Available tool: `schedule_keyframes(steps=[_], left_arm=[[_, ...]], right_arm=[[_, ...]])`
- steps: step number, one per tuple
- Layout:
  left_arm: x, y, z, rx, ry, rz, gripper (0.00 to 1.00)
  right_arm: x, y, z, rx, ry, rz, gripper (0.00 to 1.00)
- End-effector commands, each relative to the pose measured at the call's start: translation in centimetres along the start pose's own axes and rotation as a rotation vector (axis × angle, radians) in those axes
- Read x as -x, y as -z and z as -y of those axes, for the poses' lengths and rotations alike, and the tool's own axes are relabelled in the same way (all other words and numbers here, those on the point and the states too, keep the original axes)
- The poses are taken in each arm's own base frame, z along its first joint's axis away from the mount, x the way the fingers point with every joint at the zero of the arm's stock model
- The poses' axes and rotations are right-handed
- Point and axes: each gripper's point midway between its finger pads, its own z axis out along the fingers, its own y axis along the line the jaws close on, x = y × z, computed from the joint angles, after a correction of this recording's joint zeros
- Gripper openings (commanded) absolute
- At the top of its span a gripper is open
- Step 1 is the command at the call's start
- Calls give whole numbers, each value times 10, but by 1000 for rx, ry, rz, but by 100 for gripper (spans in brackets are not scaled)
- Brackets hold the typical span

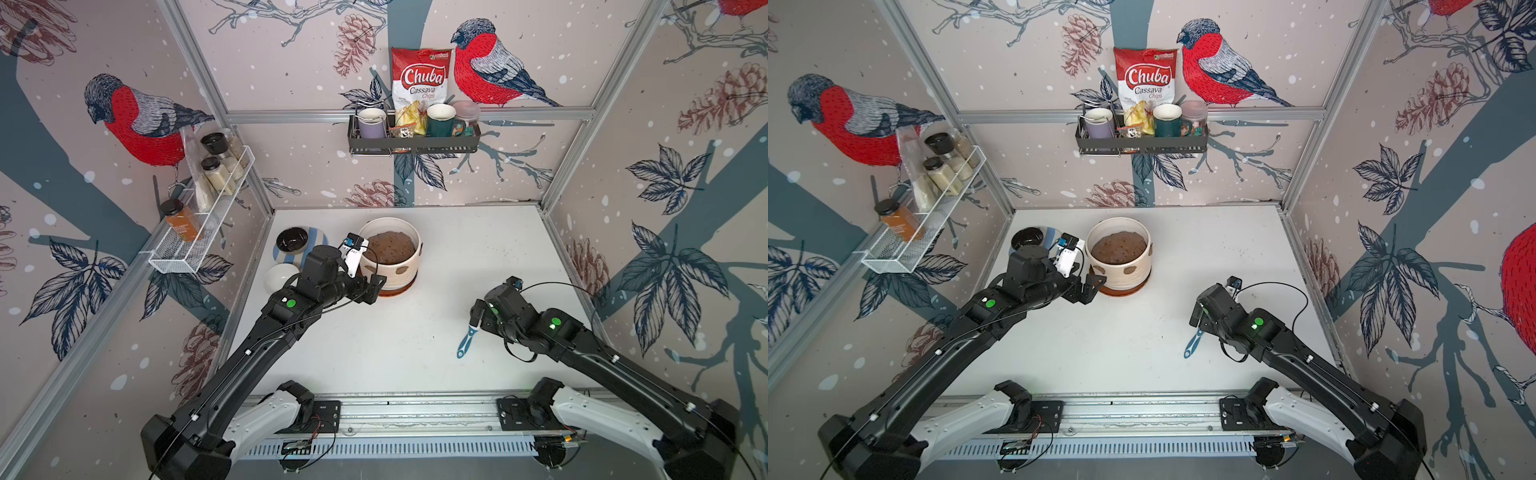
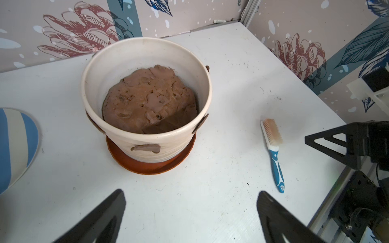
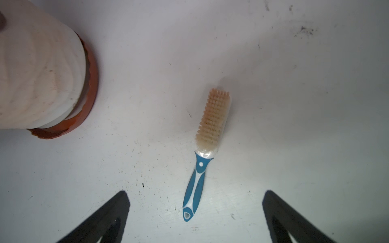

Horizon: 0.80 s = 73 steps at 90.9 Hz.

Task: Scrub the dried mud off the ceramic pot
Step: Pick up the brush from the center of the board.

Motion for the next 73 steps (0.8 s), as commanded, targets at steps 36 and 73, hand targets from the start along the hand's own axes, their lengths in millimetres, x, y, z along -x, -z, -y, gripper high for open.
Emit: schedule_keyframes(steps=[36,73], left_arm=[[-27,-7,-32,180,58,-136,97],[-29,-3,-36,203,72,-129,97]], right_arm=[[-26,-44,-10,-129,-209,-133,100],[-22,-79,-1,-379,-90,-141,98]])
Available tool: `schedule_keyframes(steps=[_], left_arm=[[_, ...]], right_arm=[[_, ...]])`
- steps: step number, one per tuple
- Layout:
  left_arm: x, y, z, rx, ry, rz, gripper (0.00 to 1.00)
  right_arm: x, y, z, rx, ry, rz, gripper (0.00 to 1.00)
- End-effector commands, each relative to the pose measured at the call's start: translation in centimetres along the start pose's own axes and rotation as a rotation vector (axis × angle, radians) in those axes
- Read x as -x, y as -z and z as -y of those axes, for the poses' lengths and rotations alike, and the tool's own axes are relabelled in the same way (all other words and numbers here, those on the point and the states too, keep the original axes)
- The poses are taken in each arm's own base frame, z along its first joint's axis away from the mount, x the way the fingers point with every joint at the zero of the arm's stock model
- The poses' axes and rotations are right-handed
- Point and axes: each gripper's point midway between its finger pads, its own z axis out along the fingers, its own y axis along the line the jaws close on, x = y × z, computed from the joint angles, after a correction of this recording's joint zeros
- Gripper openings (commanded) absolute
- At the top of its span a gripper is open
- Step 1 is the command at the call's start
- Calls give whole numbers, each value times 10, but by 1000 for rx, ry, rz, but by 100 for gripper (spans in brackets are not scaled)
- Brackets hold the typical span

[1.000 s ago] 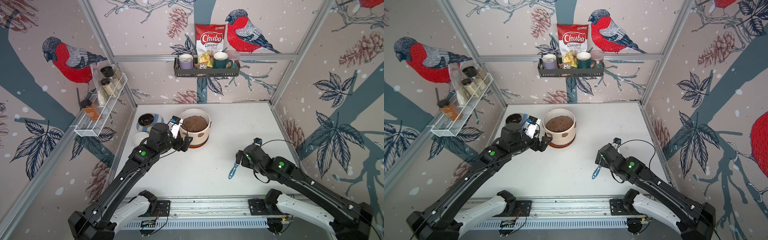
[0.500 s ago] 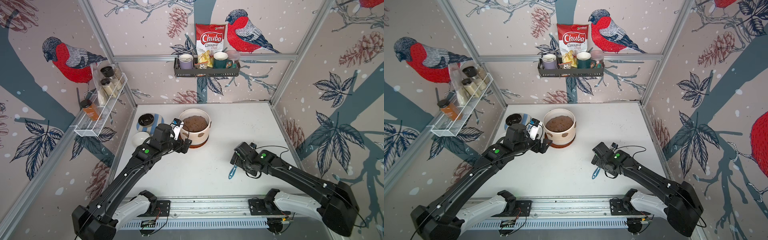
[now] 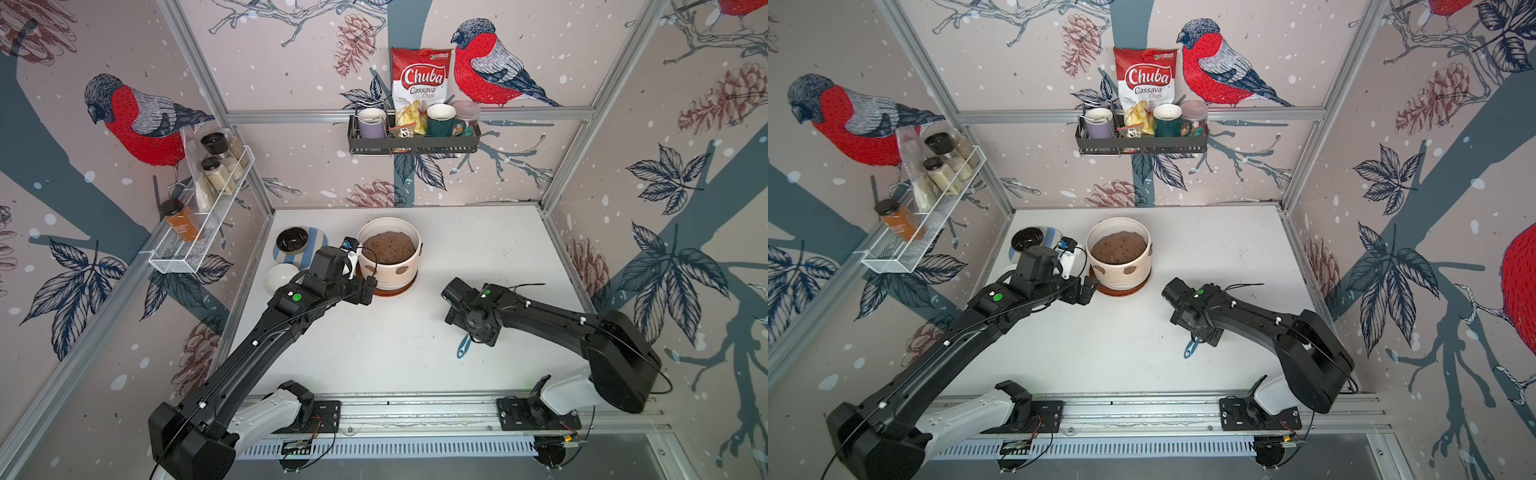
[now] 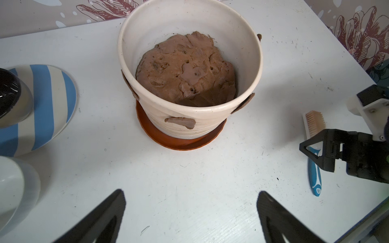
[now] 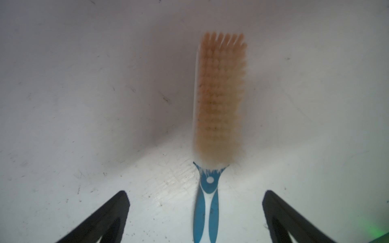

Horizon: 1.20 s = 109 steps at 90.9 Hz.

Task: Scrub the dried mud off the ceramic pot
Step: Pick up the brush from the center of the board.

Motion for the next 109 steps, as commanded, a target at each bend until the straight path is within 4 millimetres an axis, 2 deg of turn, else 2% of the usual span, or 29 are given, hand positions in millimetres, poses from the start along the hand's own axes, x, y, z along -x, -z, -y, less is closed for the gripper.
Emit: schedule_keyframes(steps=[1,9,25,38,50,69,79,90,99,105,109], left_arm=[[-5,1,-2,13,9,-19,97],[-4,2,-1,6,11,-11,97],[-2,4,-1,6,11,4,97],[-3,4,-2,9,12,8,97],[-2,4,0,-4,7,14,97],[7,12,1,-5,-2,70,97],[13,22,3,-19,4,120,97],[24,38,11,-74,57,211,97],[32,50,17,-127,141,265,97],[35,55,25,-180,201,281,97],[39,57,32,-229,242,289,97]], right_arm=[[12,-5,11,-74,12,38,98],[18,-14,13,-78,-9,31,93],[23,-34,9,-44,-18,-37,74],[26,-47,21,-89,-16,-45,60],[30,-49,23,-77,21,-24,45],[38,-42,13,29,127,39,20],[49,-28,8,85,180,114,16],[60,3,-5,138,309,224,15],[68,42,-22,190,416,365,14],[63,70,-41,255,517,444,14],[60,97,-52,322,572,510,14]])
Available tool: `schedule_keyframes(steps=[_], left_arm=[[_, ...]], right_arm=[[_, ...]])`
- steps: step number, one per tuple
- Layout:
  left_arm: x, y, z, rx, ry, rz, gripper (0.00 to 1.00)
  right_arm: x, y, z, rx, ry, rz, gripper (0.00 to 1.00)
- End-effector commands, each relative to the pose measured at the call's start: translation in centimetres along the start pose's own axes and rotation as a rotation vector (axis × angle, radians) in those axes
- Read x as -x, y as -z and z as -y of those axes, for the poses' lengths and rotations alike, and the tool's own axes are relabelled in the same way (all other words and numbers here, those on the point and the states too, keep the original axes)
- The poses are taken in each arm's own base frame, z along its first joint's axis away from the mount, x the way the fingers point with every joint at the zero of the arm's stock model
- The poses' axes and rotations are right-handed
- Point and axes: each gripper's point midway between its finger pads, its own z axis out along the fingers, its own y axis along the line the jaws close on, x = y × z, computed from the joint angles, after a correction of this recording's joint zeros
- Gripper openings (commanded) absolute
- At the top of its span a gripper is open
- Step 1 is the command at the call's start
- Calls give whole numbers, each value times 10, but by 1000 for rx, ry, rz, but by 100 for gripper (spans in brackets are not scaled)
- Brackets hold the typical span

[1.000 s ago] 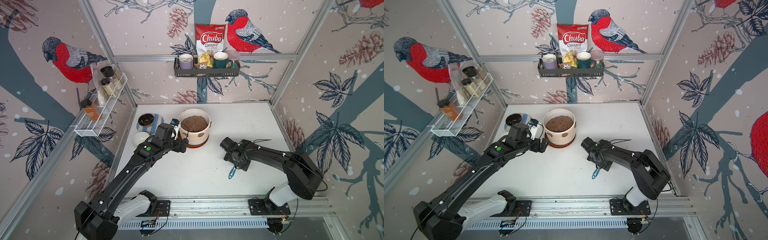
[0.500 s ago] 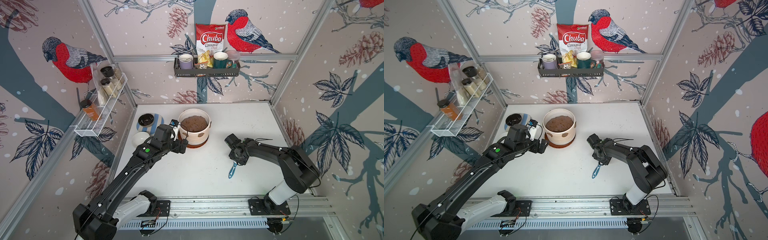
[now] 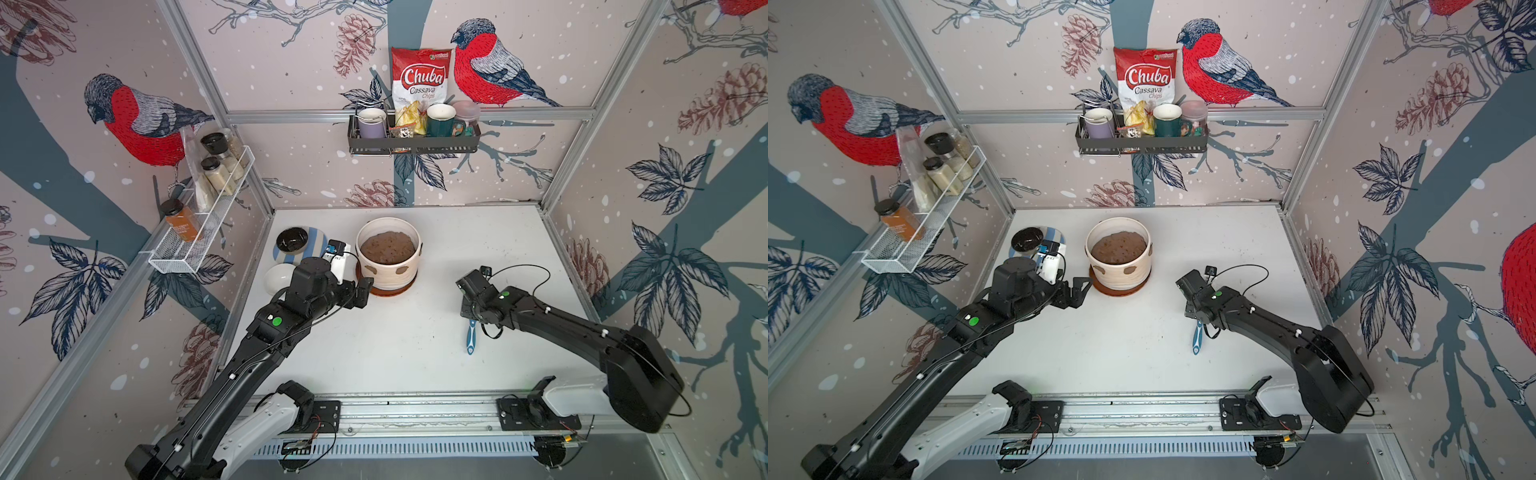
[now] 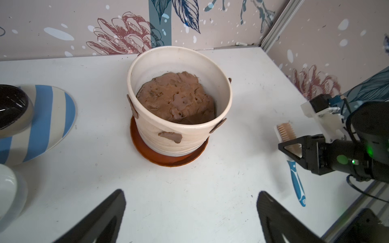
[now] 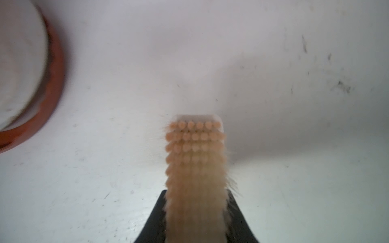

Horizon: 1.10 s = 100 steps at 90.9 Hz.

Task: Scrub the dried mud off the ceramic pot
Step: Pick up the brush from the center of the board.

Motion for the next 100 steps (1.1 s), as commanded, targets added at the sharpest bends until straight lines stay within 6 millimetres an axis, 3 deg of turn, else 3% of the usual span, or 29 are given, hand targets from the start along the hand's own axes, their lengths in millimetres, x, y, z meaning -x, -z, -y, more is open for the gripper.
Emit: schedule_keyframes(steps=[1,15,24,40,53,74,100], left_arm=[[17,3,22,-121,139,60,97],[26,3,45,-251,301,48,97],[36,2,70,-414,364,43,97],[34,-5,97,-539,410,-23,97],[25,-4,116,-554,338,-83,97],[10,-5,129,-545,265,-155,96],[1,-10,132,-570,266,-171,79]], right_arm=[[31,37,-28,68,187,182,14],[45,96,-74,318,304,337,17],[47,130,-96,463,345,408,18],[41,172,-130,644,448,475,20],[42,182,-145,641,508,502,21],[41,180,-165,622,563,503,21],[43,188,-180,637,588,529,21]])
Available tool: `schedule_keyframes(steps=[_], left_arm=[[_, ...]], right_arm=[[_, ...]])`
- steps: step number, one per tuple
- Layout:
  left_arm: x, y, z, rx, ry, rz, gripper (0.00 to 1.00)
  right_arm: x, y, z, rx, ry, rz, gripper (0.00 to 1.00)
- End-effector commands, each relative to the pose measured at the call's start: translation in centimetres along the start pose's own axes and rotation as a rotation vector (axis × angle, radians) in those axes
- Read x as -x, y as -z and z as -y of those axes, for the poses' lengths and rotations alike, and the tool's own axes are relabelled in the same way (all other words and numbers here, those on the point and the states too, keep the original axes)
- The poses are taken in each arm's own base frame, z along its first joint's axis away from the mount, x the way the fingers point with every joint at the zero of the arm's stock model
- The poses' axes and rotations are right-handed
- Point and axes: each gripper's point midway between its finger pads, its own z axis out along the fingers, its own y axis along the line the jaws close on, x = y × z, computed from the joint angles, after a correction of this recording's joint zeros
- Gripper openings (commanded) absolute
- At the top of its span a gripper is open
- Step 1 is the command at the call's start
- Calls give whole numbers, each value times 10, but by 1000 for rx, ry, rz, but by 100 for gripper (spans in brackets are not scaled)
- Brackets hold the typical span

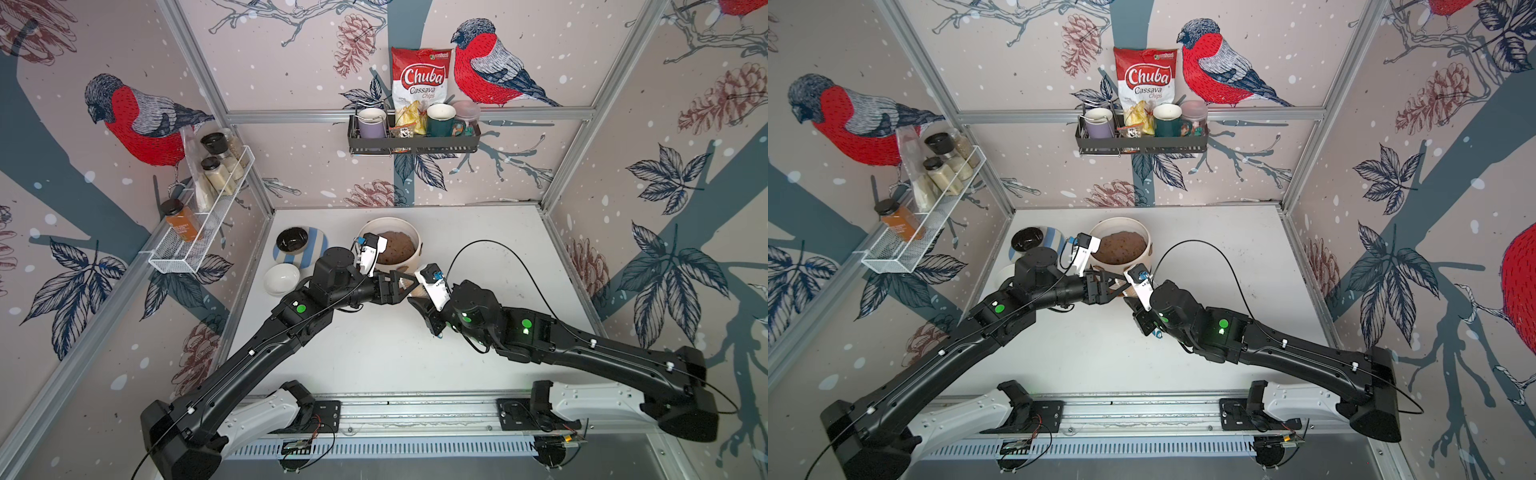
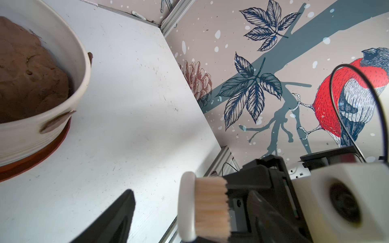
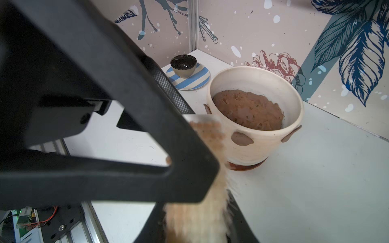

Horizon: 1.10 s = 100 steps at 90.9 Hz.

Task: Scrub the dried mud off the ceramic pot
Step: Pick up the brush from the center of the board.

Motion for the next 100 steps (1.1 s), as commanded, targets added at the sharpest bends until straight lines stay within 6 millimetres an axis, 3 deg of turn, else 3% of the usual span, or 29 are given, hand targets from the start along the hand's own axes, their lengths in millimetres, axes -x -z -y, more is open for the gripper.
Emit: schedule_keyframes(steps=[1,12,28,37,45,50,51,66,78,100], left_arm=[[-2,-1,7,-49,-18,3,78],[3,2,21,-112,-25,20,70],[3,4,28,-177,-15,48,43],[3,5,32,-201,-1,55,36],[5,6,38,-246,7,65,27],[5,6,40,-256,5,64,19],[5,6,41,-257,6,63,18],[8,8,44,-274,8,74,18],[12,8,45,-279,19,83,18],[24,11,55,-345,57,110,18]], right_arm=[[18,1,-4,1,10,60,21],[21,-3,-10,20,18,59,21],[25,-6,-15,33,11,63,22],[24,-8,-17,43,12,63,24],[21,-9,-19,55,8,45,36],[19,-9,-20,62,-4,38,50],[18,-8,-20,70,-14,37,56],[10,4,-37,229,-72,-17,99],[2,26,-47,429,-172,-59,100],[-19,54,-16,447,-304,14,100]])
